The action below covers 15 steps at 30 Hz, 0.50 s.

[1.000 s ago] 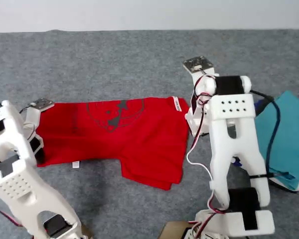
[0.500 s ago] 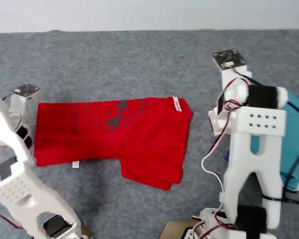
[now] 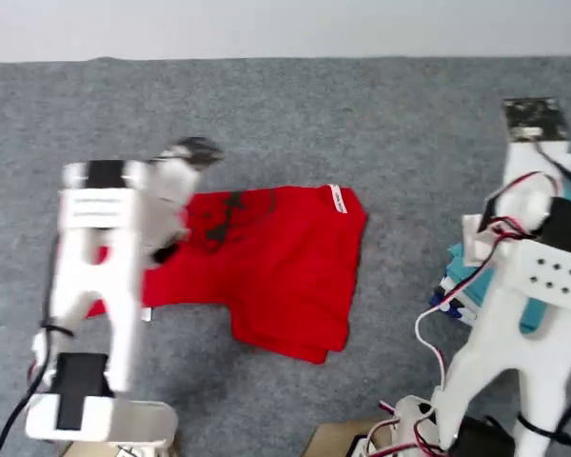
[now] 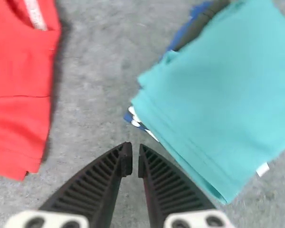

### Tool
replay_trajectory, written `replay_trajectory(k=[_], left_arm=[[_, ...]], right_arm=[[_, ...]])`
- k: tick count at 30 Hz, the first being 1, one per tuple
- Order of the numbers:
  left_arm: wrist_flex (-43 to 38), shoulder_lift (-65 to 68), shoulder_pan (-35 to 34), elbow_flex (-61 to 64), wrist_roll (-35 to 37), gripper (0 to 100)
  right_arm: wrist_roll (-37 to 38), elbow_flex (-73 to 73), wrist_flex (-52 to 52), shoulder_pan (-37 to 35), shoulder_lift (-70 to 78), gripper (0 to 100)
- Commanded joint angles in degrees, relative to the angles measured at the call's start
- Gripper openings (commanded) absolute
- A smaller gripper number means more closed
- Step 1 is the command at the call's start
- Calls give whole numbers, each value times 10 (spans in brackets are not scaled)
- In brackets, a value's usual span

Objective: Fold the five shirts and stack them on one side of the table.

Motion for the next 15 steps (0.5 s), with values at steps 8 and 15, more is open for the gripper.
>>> replay_trajectory(k=[8,15], left_arm=[[-64,85,331,2,113,32],[-80,165,386,-11,136,147]], right_arm=[[6,-4,10,123,-22,35],[7,-4,15,160,-22,35]])
